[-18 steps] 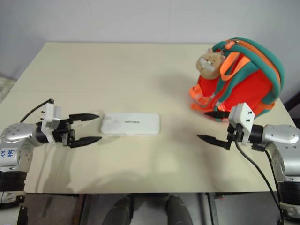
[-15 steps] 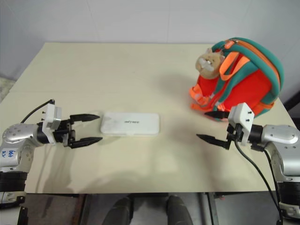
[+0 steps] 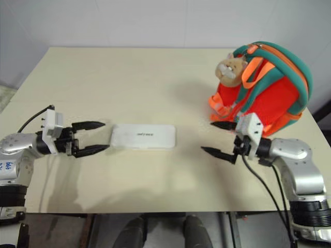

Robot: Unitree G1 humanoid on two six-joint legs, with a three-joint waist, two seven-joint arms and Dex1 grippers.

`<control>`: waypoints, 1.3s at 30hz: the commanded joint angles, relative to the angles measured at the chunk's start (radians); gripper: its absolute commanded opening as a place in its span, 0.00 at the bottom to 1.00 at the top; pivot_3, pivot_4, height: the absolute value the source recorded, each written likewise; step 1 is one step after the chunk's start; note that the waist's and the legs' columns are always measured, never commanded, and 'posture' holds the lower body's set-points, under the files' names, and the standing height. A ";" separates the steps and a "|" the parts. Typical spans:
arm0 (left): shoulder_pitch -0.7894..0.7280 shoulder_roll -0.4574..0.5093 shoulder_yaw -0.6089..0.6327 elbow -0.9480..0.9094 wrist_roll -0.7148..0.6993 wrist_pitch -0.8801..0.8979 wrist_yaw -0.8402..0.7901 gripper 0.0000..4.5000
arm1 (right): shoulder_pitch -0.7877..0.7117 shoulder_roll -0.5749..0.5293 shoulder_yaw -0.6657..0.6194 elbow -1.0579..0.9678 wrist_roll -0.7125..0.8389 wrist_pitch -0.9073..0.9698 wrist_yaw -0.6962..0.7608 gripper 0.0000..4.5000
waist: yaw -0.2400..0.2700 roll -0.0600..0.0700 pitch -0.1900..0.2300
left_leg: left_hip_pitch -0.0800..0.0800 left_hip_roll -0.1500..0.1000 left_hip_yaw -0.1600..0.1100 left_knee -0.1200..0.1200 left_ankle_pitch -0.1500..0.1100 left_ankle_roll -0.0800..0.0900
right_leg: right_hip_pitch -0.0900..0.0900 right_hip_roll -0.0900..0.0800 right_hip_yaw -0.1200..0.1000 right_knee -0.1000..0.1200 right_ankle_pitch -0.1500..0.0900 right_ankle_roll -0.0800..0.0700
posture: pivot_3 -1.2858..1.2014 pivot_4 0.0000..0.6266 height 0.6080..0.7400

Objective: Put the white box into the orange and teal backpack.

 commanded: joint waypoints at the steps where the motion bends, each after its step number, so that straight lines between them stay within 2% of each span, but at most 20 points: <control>1: 0.020 0.021 0.052 -0.014 -0.011 -0.018 0.025 0.66 | -0.039 0.030 0.034 0.025 -0.076 -0.047 -0.071 0.79 | 0.000 0.000 0.000 | 0.000 0.000 0.000 0.000 0.000 0.000 | 0.000 0.000 0.000 0.000 0.000 0.000 | 0.52 0.24 1.00; 7: 0.033 0.026 0.054 0.026 0.012 -0.031 0.042 0.26 | -0.083 0.065 0.080 0.058 -0.116 -0.038 -0.108 0.33 | 0.002 0.000 0.000 | 0.000 0.000 0.000 0.000 0.000 0.000 | -0.001 0.000 0.000 0.000 0.000 -0.001 | 0.52 0.24 1.00; 11: 0.038 0.049 0.039 0.075 0.021 -0.011 0.016 0.00 | -0.135 0.070 0.110 0.063 -0.083 0.026 -0.073 0.03 | 0.001 0.000 0.000 | 0.000 0.000 0.000 0.000 0.000 0.000 | -0.001 0.000 0.000 0.000 0.000 -0.001 | 0.52 0.24 1.00; 18: -0.050 0.057 0.004 0.205 0.062 -0.040 -0.011 0.00 | -0.205 0.057 0.159 0.104 -0.112 0.044 -0.018 0.01 | 0.002 0.000 0.000 | 0.000 0.000 0.000 0.000 0.000 0.000 | -0.001 0.000 0.000 0.001 0.000 -0.001 | 0.52 0.24 1.00; 21: -0.089 0.020 -0.038 0.252 0.108 -0.050 0.030 0.00 | -0.241 0.079 0.216 0.208 -0.184 0.025 -0.036 0.01 | 0.003 0.000 0.000 | 0.000 0.000 0.000 0.000 0.000 0.000 | -0.001 0.000 -0.001 0.001 0.000 0.000 | 0.52 0.24 1.00; 30: -0.088 -0.066 -0.071 0.247 0.157 -0.057 0.142 0.00 | -0.312 0.156 0.250 0.419 -0.271 -0.046 -0.072 0.01 | -0.005 0.000 0.000 | -0.002 0.000 0.000 0.000 0.000 0.000 | -0.004 0.000 0.000 0.004 0.000 0.000 | 0.52 0.24 1.00; 39: -0.076 -0.107 -0.045 0.233 0.146 -0.049 0.233 0.00 | -0.344 0.234 0.270 0.411 -0.289 -0.024 -0.088 0.01 | -0.020 0.000 0.000 | -0.002 0.000 0.000 0.001 0.001 -0.001 | -0.005 0.001 0.000 0.008 0.000 0.000 | 0.52 0.24 1.00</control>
